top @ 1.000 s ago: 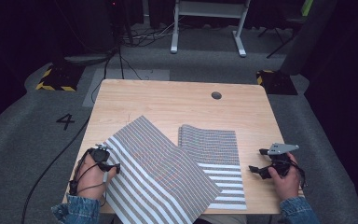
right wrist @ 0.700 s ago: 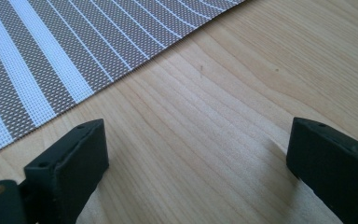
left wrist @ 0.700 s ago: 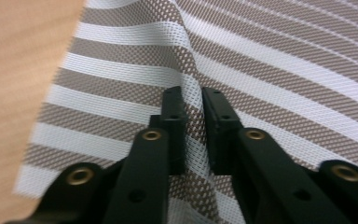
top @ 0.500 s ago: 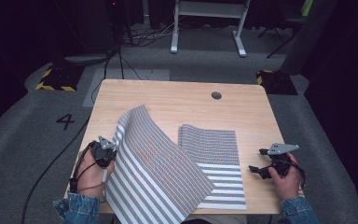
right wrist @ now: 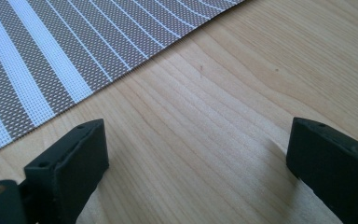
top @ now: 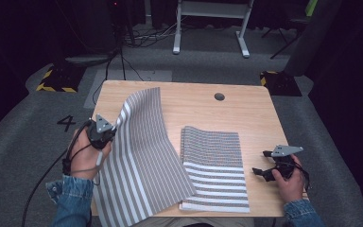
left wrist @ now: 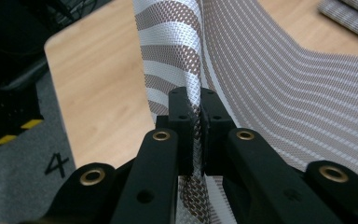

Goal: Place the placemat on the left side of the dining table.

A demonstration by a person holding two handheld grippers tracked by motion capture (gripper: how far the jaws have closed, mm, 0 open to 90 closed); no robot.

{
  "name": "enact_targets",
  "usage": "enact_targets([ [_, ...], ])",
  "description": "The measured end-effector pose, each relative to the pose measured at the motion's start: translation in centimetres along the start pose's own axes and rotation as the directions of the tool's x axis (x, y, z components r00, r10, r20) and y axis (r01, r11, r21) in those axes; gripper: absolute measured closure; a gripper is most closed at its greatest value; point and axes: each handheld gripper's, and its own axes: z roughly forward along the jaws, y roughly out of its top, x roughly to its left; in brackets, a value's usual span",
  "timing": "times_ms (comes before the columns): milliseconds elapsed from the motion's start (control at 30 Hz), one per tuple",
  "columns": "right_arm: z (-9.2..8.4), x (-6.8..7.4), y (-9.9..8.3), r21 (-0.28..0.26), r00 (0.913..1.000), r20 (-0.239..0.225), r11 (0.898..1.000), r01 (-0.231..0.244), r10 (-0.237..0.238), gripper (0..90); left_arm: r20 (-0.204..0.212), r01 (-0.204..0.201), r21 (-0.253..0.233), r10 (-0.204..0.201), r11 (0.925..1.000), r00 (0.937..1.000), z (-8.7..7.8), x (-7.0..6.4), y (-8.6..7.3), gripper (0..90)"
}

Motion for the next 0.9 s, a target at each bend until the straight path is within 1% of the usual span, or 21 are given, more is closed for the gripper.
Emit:
enact_targets([
  [67, 0.0, 0.0, 0.0, 0.000, 1.0000, 0.000, 1.000, 0.000, 0.000, 5.7, -0.008, -0.032, -0.024, 0.032, 0.9992, 0.9995, 0.6, 0.7, 1.2, 85.1],
  [100, 0.0, 0.0, 0.0, 0.000, 1.0000, 0.000, 1.000, 0.000, 0.000, 5.7, -0.006, -0.052, -0.058, 0.051, 0.9970, 0.9987, 1.1, 1.1, 1.7, 83.8],
  [133, 0.0, 0.0, 0.0, 0.000, 1.0000, 0.000, 1.000, -0.001, 0.001, 5.7, -0.007, -0.067, -0.102, 0.067, 0.9926, 0.9978, 1.7, 1.5, 2.1, 80.3],
  [167, 0.0, 0.0, 0.0, 0.000, 1.0000, 0.000, 1.000, 0.000, 0.000, 5.7, -0.009, -0.069, -0.162, 0.068, 0.9844, 0.9976, 2.5, 2.0, 2.5, 73.7],
  [200, 0.0, 0.0, 0.0, 0.000, 1.0000, 0.000, 1.000, 0.000, 0.000, 5.7, -0.015, -0.061, -0.211, 0.059, 0.9756, 0.9981, 3.2, 2.4, 2.9, 66.8],
  [233, 0.0, 0.0, 0.0, 0.000, 1.0000, 0.000, 1.000, 0.000, 0.000, 5.7, -0.040, -0.059, -0.236, 0.051, 0.9700, 0.9979, 3.8, 2.7, 3.1, 58.2],
  [267, 0.0, 0.0, 0.0, 0.000, 1.0000, 0.000, 1.000, 0.000, 0.000, 5.7, -0.040, -0.059, -0.236, 0.051, 0.9700, 0.9979, 3.8, 2.7, 3.1, 50.6],
  [300, 0.0, 0.0, 0.0, 0.000, 1.0000, 0.000, 1.000, 0.001, -0.001, 5.7, -0.066, -0.040, -0.255, 0.024, 0.9660, 0.9975, 4.4, 2.8, 3.3, 45.1],
  [333, 0.0, 0.0, 0.0, 0.000, 1.0000, 0.000, 1.000, 0.000, 0.000, 5.7, -0.064, 0.005, -0.258, -0.022, 0.9662, 0.9977, 4.8, 2.5, 3.2, 43.1],
  [400, 0.0, 0.0, 0.0, 0.000, 1.0000, 0.000, 1.000, 0.000, 0.000, 5.7, -0.037, 0.036, -0.246, -0.046, 0.9687, 0.9983, 4.9, 1.9, 2.8, 41.3],
  [467, 0.0, 0.0, 0.0, 0.000, 1.0000, 0.000, 1.000, -0.001, 0.001, 5.7, -0.025, 0.047, -0.213, -0.053, 0.9760, 0.9983, 4.6, 1.0, 2.0, 41.0],
  [500, 0.0, 0.0, 0.0, 0.000, 1.0000, 0.000, 1.000, -0.001, 0.001, 5.7, -0.016, 0.053, -0.202, -0.057, 0.9779, 0.9982, 4.3, 0.5, 1.6, 40.4],
  [600, 0.0, 0.0, 0.0, -0.001, 1.0000, 0.000, 1.000, 0.001, -0.001, 5.7, 0.016, 0.114, -0.167, -0.113, 0.9794, 0.9935, 3.3, -1.1, -0.2, 39.3],
  [633, 0.0, 0.0, 0.0, 0.000, 1.0000, 0.000, 1.000, 0.000, 0.000, 5.6, 0.025, 0.135, -0.156, -0.132, 0.9786, 0.9909, 2.9, -1.5, -0.8, 39.3],
  [700, 0.0, 0.0, 0.0, -0.001, 1.0000, 0.000, 1.000, 0.001, -0.001, 5.7, 0.047, 0.205, -0.132, -0.201, 0.9699, 0.9786, 2.3, -2.6, -2.0, 39.2],
  [733, 0.0, 0.0, 0.0, -0.001, 1.0000, 0.000, 1.000, 0.001, -0.001, 5.6, 0.054, 0.220, -0.112, -0.215, 0.9692, 0.9752, 2.0, -3.1, -2.6, 39.2],
  [767, 0.0, 0.0, 0.0, -0.001, 1.0000, 0.000, 1.000, 0.001, -0.001, 5.7, 0.051, 0.229, -0.096, -0.225, 0.9686, 0.9730, 1.7, -3.6, -3.2, 38.6],
  [800, 0.0, 0.0, 0.0, -0.001, 1.0000, 0.000, 1.000, 0.001, -0.001, 5.7, 0.051, 0.229, -0.096, -0.225, 0.9686, 0.9730, 1.7, -3.6, -3.2, 38.1],
  [833, 0.0, 0.0, 0.0, -0.001, 1.0000, 0.000, 1.000, 0.001, -0.001, 5.6, 0.057, 0.250, -0.062, -0.247, 0.9663, 0.9674, 1.4, -4.7, -4.2, 37.7],
  [867, 0.0, 0.0, 0.0, -0.001, 1.0000, 0.000, 1.000, 0.001, -0.001, 5.6, 0.063, 0.256, -0.039, -0.254, 0.9658, 0.9653, 1.3, -5.3, -4.7, 37.0],
  [900, 0.0, 0.0, 0.0, -0.001, 1.0000, 0.000, 1.000, 0.001, -0.001, 5.6, 0.063, 0.256, -0.039, -0.254, 0.9658, 0.9653, 1.3, -5.3, -4.7, 36.9],
])
